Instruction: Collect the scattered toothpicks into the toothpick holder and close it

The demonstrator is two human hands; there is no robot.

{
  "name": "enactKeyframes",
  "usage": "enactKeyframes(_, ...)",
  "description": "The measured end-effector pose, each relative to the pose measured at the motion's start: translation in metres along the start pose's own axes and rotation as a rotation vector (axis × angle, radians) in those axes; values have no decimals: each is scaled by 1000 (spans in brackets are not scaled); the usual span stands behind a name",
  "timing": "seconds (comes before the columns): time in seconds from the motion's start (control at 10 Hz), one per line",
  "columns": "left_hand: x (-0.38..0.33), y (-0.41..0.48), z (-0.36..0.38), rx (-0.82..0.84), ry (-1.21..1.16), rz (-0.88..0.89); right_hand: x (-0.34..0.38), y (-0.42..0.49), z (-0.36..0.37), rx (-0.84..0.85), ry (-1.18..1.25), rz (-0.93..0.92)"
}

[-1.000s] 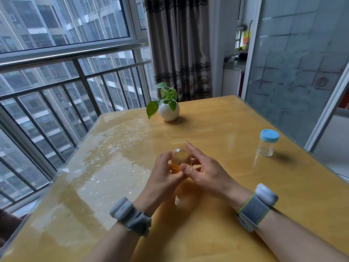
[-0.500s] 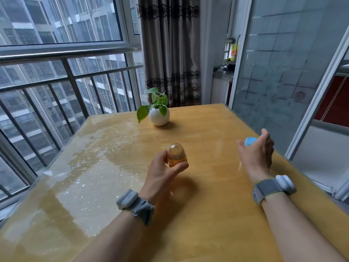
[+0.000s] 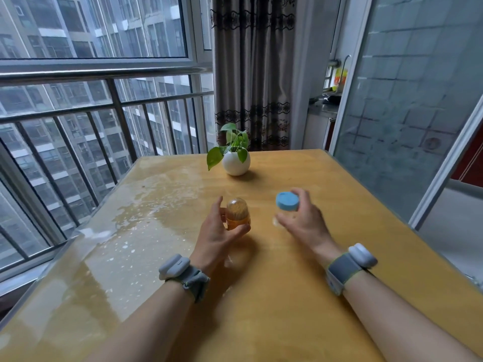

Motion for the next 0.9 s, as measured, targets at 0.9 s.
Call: enactKeyframes(0.9, 30, 17, -13, -34, 104, -36, 13, 14, 61, 202, 5, -56)
Point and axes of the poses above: each hand's wrist, its own y-axis towards the middle knuckle, its own z-axis out of the palm, x = y × z, the point moved 3 cm from there along y, towards the middle knuckle, and after that the axes turned 8 degrees about x, right-handed, at the moved point
